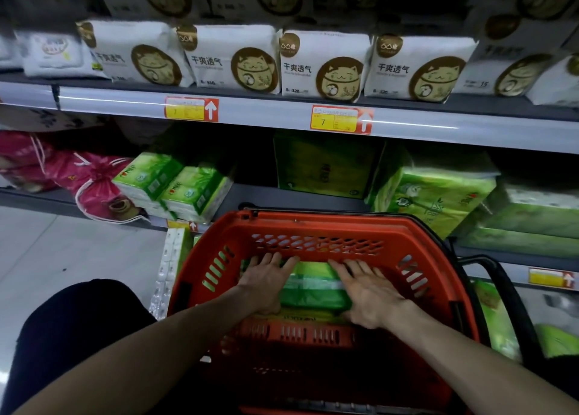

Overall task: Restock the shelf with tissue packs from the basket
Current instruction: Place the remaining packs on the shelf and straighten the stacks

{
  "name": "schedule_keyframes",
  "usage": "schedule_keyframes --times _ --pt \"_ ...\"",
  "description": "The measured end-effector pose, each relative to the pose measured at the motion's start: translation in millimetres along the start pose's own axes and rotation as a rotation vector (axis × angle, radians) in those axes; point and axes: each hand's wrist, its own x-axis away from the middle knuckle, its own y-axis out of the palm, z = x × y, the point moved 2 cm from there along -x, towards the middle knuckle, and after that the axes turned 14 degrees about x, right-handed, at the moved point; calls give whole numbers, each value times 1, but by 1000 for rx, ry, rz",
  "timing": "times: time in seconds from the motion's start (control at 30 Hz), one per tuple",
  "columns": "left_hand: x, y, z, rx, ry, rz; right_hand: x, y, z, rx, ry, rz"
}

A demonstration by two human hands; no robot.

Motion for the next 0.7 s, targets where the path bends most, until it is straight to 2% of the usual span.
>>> schedule_keyframes --times 0.27,0.5,0.6,0.7 --pt "5 -17 5 118 65 8 -3 -8 10 -9 -2 -29" --pt "36 -65 22 182 183 54 16 -43 29 -89 -39 -150" --pt "56 -93 18 241 224 110 35 -61 56 -416 -81 -201" --pt "80 -127 1 451 236 205 59 -77 82 -755 -116 -96"
